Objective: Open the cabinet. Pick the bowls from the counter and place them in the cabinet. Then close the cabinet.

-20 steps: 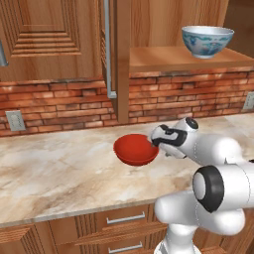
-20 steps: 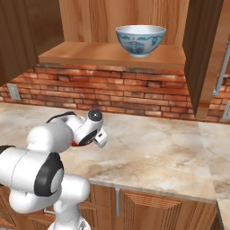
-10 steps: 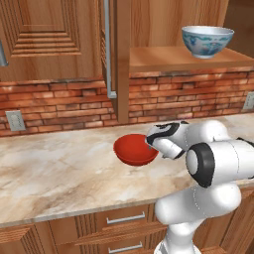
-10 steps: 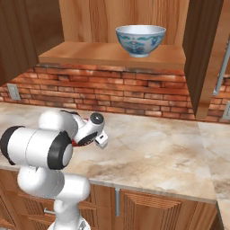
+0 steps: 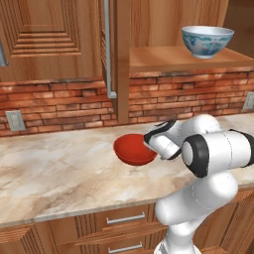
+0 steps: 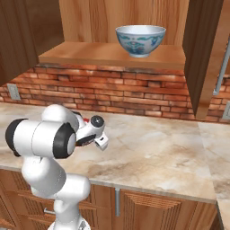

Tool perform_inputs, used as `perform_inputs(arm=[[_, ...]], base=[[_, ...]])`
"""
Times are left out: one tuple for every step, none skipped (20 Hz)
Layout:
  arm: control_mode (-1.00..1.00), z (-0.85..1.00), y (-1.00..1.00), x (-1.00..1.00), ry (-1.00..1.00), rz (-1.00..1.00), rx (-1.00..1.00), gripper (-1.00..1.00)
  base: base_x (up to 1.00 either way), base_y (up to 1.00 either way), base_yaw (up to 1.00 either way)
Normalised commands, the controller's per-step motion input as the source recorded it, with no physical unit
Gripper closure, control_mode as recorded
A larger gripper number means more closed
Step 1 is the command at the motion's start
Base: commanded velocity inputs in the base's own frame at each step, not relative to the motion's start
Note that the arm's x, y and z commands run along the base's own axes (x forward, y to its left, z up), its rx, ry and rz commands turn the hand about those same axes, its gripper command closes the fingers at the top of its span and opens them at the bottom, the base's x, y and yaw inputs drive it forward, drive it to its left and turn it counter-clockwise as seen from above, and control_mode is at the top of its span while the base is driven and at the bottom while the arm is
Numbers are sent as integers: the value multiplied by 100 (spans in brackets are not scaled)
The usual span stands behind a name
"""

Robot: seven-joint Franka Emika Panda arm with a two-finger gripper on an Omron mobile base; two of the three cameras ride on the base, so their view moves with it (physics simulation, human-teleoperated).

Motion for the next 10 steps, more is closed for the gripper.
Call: perform_inputs(arm=[[-100, -21, 27, 0, 0, 0, 0, 100], [-100, -14, 21, 0, 0, 0, 0, 100], [-100, -10, 15, 0, 0, 0, 0, 100], [-100, -5, 13, 0, -2, 0, 0, 100], [-100, -7, 12, 0, -2, 0, 0, 100], [-100, -16, 19, 0, 0, 0, 0, 100], [-100, -25, 29, 0, 0, 0, 0, 100], [-100, -25, 29, 0, 0, 0, 0, 100], [-100, -23, 27, 0, 0, 0, 0, 100], [-100, 0, 21, -48, -21, 3, 0, 100]], base=[[0, 0, 0], [0, 0, 0], [0, 0, 0], [0, 0, 0], [0, 0, 0], [0, 0, 0], [0, 0, 0], [0, 0, 0], [0, 0, 0], [0, 0, 0]])
